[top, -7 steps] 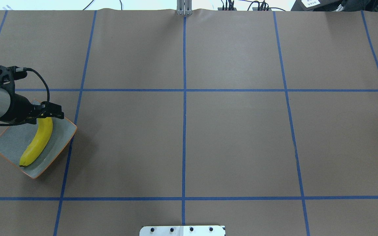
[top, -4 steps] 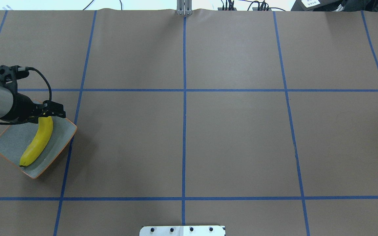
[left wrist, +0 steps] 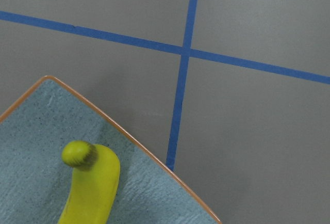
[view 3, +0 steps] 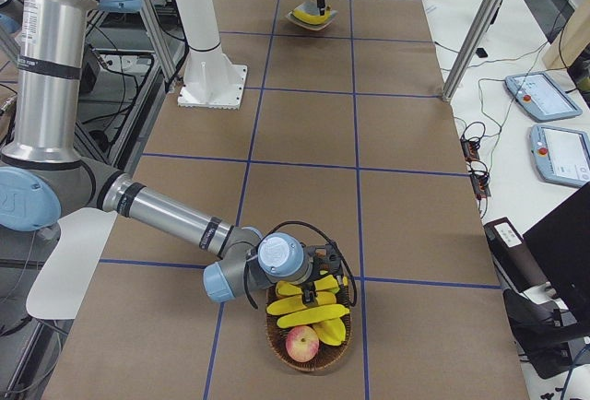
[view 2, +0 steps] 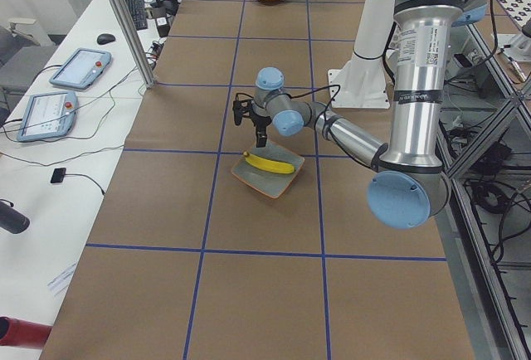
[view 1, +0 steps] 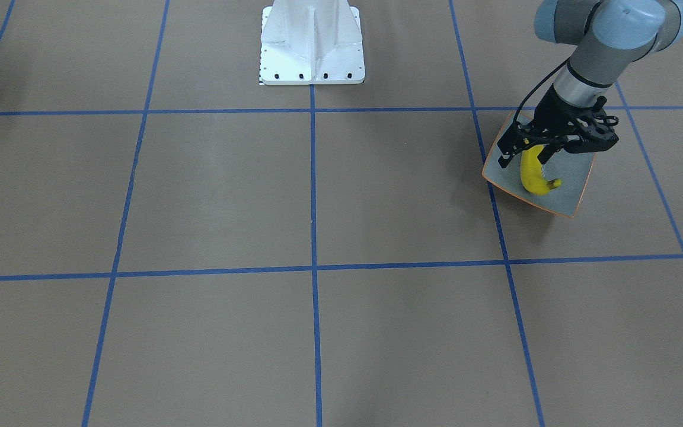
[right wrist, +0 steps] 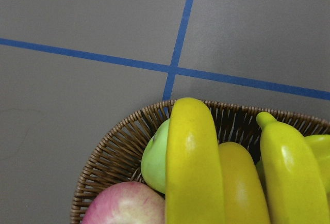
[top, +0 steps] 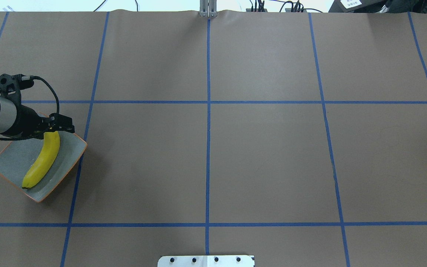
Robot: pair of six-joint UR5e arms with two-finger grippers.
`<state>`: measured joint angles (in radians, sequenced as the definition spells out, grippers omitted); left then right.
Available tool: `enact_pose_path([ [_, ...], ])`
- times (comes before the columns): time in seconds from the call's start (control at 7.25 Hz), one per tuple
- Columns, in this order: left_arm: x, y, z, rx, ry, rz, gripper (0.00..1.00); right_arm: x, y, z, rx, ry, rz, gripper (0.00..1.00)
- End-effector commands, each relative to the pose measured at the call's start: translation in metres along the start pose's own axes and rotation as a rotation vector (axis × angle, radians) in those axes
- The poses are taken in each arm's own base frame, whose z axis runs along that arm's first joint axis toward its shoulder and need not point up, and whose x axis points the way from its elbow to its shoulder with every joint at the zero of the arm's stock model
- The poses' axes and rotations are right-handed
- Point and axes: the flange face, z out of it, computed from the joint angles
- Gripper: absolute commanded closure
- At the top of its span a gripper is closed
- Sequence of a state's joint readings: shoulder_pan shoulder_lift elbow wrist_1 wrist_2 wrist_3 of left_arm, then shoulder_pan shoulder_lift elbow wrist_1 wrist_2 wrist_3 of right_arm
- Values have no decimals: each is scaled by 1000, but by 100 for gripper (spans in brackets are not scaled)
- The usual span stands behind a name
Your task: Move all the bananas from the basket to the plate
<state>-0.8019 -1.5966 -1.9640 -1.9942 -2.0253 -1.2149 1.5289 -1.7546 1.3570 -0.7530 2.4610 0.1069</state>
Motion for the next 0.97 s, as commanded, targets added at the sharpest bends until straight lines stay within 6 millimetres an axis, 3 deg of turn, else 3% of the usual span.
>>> enact_pose_path([
  [0.0,0,0,1,-2,0,1,1,4,9,10,-27,16,-46,32],
  [0.14,1,0,0,0,1,1,1,3,8,10,-28,11,-60,85],
  [0.28,1,0,0,0,2,0,1,0,5,11,-30,4,-69,100],
  [0.83,7,1,0,0,11,-14,1,-5,-1,2,-13,-38,-71,100],
])
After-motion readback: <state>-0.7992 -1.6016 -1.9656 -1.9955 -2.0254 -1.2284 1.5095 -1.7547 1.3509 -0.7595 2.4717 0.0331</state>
